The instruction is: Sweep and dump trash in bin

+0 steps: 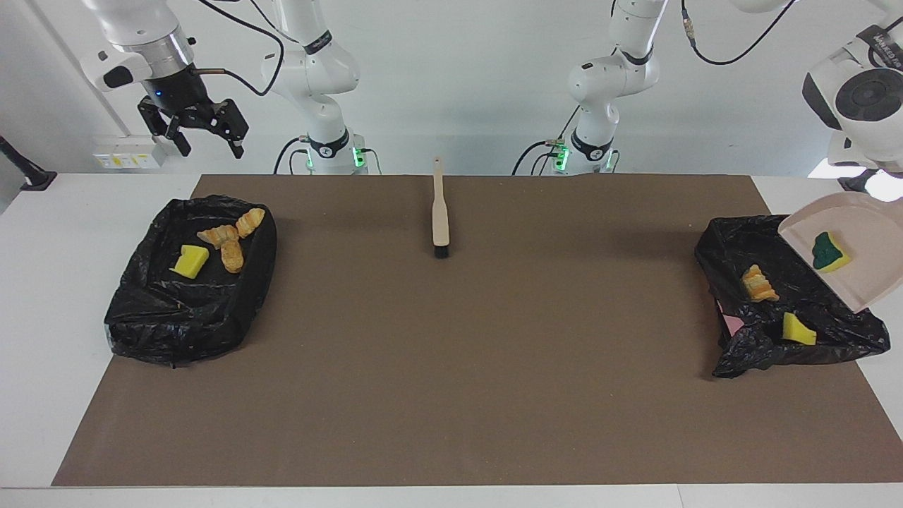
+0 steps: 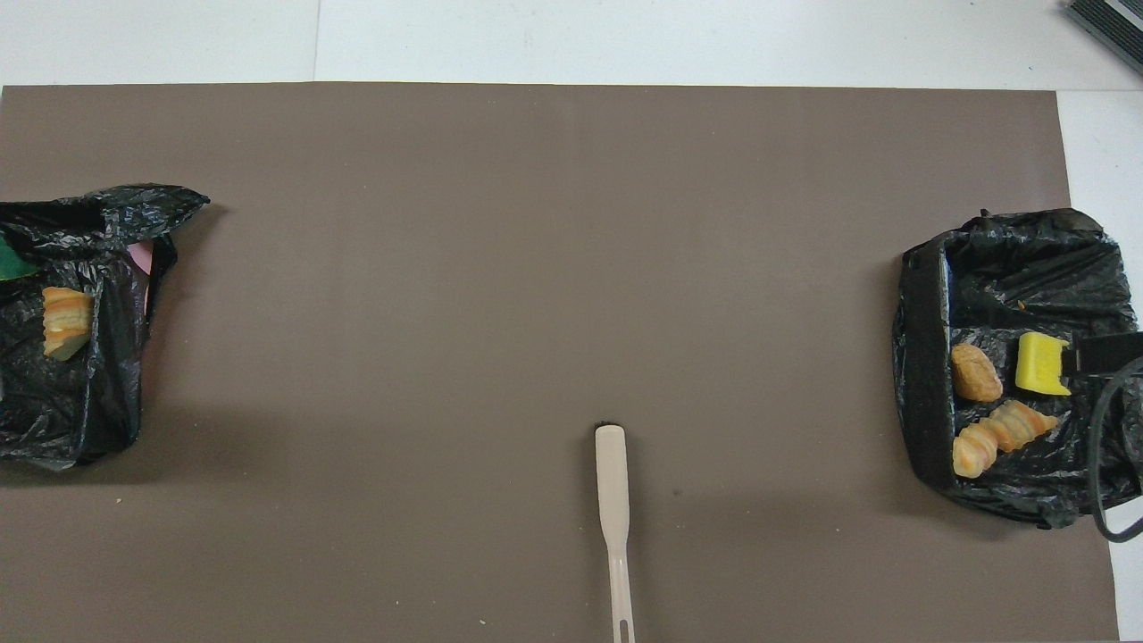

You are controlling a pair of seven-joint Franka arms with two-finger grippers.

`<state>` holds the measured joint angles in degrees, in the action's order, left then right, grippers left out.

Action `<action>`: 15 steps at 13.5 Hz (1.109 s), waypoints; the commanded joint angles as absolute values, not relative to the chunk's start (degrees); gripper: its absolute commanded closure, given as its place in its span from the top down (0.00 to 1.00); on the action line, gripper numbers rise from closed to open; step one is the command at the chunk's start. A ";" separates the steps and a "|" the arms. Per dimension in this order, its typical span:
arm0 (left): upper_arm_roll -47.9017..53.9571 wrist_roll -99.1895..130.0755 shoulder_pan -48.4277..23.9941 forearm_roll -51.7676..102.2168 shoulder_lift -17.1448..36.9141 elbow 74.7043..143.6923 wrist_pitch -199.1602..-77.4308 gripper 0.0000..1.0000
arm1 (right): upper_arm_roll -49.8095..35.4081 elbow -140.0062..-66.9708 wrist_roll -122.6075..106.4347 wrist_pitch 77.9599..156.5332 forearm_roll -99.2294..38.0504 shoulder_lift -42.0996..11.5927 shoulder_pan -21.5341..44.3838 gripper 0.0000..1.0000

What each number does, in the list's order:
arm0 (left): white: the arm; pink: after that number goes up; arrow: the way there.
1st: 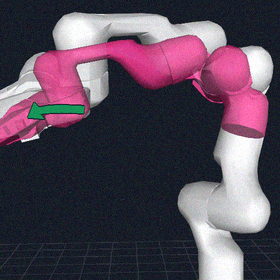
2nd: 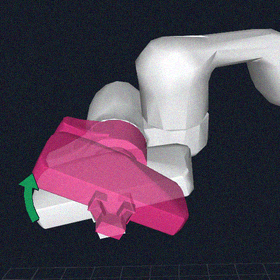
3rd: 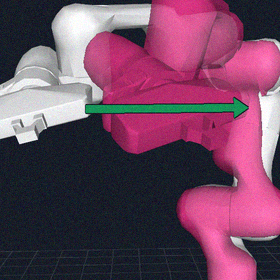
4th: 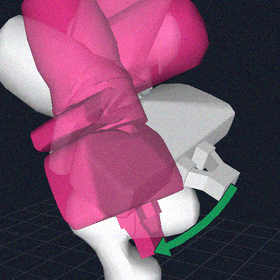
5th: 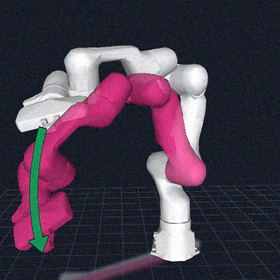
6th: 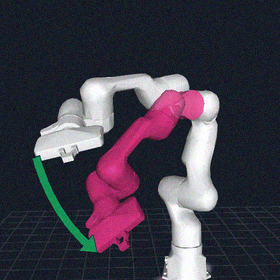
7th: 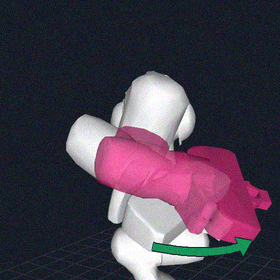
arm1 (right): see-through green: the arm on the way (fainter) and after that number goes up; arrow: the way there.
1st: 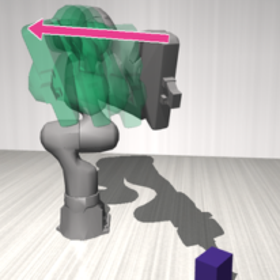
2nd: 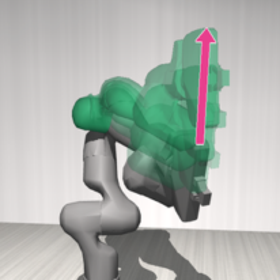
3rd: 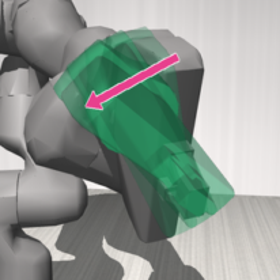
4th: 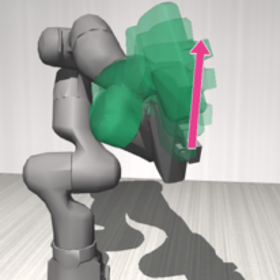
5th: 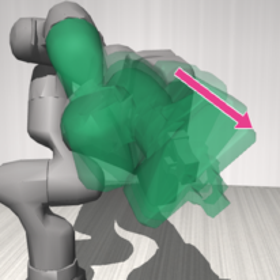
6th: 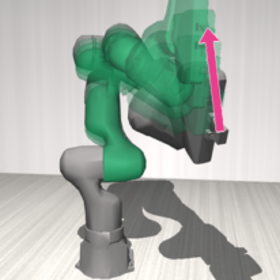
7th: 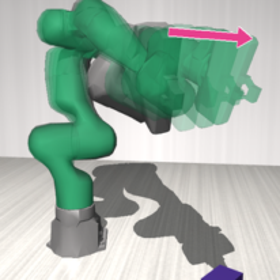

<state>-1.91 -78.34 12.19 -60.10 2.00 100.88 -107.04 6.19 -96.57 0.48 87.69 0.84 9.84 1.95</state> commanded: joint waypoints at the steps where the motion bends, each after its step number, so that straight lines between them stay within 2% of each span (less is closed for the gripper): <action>1: -2.37 -75.15 8.01 -64.94 -0.44 102.13 -101.88 0.00 | 5.63 -92.90 -0.44 85.95 0.53 7.64 1.41 1.00; 9: -1.67 -76.38 4.58 -71.72 -1.14 101.78 -99.84 0.00 | 5.54 -94.48 -1.14 88.94 1.67 8.35 1.67 1.00; 12: -1.41 -74.62 3.96 -69.71 0.00 99.58 -100.37 0.00 | 5.54 -94.39 -1.14 89.03 1.41 8.26 1.67 1.00; 15: -1.49 -70.33 2.81 -61.37 -0.09 98.88 -99.76 0.00 | 5.36 -94.57 -1.05 89.12 1.23 8.26 1.67 1.00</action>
<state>-0.77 -73.09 4.28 -65.24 0.03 99.98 -100.52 5.78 -94.75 0.48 88.20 0.89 8.54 2.10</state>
